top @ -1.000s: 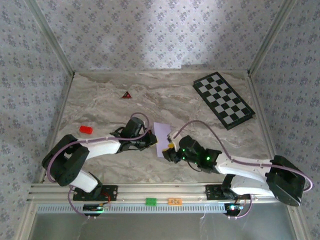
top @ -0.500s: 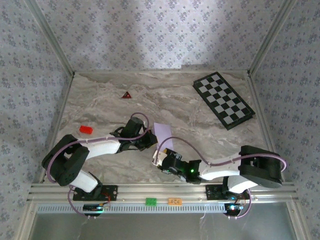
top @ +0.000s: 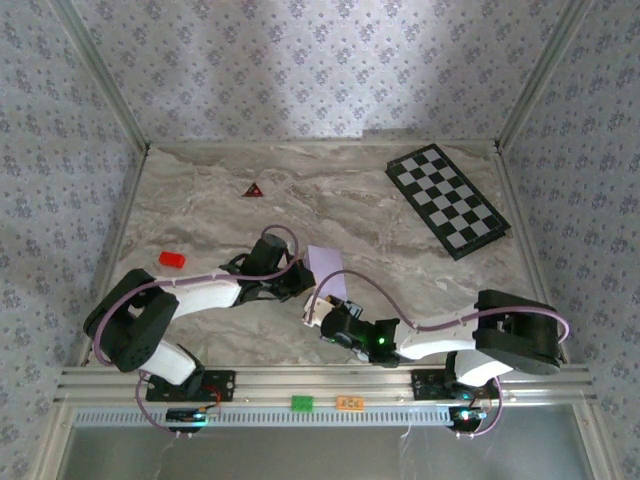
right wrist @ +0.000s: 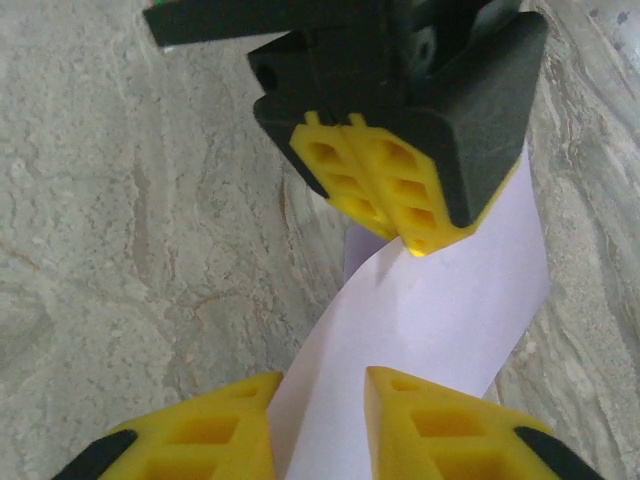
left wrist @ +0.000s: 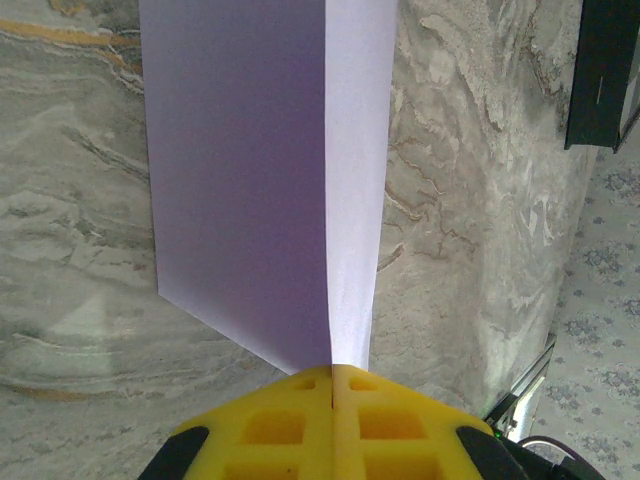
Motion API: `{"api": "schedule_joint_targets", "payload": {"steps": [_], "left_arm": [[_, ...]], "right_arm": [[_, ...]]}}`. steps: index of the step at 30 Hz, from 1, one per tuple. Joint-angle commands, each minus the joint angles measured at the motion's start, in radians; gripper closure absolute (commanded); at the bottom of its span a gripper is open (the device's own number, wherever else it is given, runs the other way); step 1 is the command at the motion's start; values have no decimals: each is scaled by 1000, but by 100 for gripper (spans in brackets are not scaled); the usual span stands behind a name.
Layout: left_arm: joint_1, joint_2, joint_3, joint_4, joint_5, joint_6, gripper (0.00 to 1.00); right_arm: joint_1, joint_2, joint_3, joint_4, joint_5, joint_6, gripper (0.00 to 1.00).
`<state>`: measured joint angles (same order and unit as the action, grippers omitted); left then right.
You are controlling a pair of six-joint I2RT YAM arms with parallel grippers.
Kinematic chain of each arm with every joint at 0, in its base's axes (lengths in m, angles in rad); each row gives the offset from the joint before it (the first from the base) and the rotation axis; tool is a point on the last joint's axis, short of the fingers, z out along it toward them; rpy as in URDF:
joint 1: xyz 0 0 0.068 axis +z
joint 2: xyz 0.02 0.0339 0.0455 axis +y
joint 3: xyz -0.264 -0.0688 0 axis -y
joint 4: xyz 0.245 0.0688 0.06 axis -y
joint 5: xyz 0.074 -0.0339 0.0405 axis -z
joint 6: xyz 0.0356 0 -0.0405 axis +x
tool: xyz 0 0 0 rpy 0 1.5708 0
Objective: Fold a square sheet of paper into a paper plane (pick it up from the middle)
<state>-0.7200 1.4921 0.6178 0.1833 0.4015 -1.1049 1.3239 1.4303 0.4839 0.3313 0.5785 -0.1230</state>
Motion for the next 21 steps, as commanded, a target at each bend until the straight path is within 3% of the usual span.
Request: {"api": "schedule_joint_targets", "payload": {"steps": [1, 6, 21], "left_arm": [[3, -14, 12, 11, 19, 7, 93], [3, -15, 8, 13, 19, 7, 93], [4, -19, -10, 34, 12, 4, 92]], "right_arm": [[-10, -30, -16, -15, -24, 44, 74], [-23, -19, -13, -15, -70, 52, 76], [-37, -16, 1, -31, -55, 79, 86]]}}
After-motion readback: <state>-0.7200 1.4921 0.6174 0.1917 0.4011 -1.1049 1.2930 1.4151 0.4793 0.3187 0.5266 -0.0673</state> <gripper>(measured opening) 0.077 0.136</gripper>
